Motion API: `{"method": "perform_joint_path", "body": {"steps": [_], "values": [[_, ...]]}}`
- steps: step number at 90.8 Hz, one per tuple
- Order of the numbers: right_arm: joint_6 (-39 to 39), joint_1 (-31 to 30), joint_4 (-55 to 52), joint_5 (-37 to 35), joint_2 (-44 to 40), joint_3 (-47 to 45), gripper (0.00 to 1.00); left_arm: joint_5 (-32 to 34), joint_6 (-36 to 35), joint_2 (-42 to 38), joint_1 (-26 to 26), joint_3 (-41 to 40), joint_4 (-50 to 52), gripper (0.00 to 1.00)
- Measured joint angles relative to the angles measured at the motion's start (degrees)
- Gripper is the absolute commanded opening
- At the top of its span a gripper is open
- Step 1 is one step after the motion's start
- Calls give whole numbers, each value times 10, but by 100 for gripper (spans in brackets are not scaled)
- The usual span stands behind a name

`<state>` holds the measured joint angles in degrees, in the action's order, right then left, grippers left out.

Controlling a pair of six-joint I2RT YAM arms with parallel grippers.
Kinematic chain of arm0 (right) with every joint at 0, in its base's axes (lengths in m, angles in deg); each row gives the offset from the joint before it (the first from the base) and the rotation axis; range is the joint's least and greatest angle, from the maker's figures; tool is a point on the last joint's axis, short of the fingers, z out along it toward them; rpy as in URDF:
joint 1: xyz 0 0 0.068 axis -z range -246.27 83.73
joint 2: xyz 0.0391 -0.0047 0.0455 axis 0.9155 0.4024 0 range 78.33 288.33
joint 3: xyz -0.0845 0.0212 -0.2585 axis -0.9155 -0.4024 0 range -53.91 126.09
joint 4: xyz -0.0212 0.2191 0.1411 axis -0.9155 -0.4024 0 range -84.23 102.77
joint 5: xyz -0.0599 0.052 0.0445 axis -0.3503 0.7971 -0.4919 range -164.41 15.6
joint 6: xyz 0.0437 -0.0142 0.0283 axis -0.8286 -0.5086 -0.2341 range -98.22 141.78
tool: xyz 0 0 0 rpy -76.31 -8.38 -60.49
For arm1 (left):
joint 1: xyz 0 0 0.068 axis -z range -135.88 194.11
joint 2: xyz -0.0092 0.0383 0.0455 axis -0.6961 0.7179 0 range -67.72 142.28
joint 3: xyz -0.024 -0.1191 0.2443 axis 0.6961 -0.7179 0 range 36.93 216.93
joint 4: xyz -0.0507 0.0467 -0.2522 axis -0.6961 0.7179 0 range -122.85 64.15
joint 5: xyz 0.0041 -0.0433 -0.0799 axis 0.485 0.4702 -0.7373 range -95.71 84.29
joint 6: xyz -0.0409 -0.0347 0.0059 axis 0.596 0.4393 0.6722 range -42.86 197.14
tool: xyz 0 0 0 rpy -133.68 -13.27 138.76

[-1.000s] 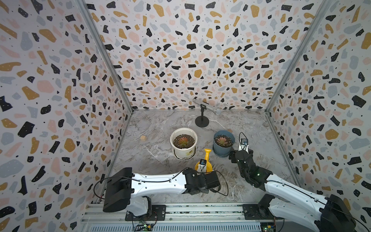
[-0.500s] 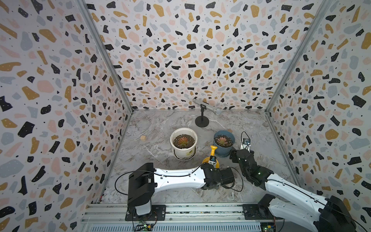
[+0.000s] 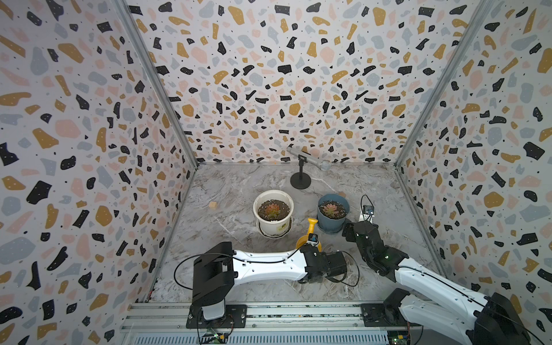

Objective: Water the succulent around the soil edge
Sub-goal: Place the watering can at the center of the board.

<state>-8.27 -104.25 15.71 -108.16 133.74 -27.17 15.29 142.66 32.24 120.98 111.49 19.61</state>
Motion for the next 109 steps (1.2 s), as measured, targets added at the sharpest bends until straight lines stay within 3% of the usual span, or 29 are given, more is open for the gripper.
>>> {"method": "perform_joint_path", "body": {"steps": [29,58,67,78,84,102,104,109], "values": [[3,0,0,22,0,0,80,-25,0,-7,-16,-5,-24,23],[14,0,4,44,3,0,80,-43,-16,-17,-20,-5,-24,61],[17,0,4,51,6,6,80,-47,-30,-45,-20,-5,-25,65],[21,0,5,57,7,9,78,-57,-58,-91,-20,8,-19,71],[22,0,5,62,7,9,77,-67,-80,-116,-20,14,-16,80],[24,0,-3,90,1,17,67,-76,-183,-184,-20,54,48,81],[24,0,-6,94,-1,19,65,-75,-197,-191,-20,61,59,95],[18,-1,-30,105,-12,31,63,-69,-231,-209,-20,75,85,100]]}}
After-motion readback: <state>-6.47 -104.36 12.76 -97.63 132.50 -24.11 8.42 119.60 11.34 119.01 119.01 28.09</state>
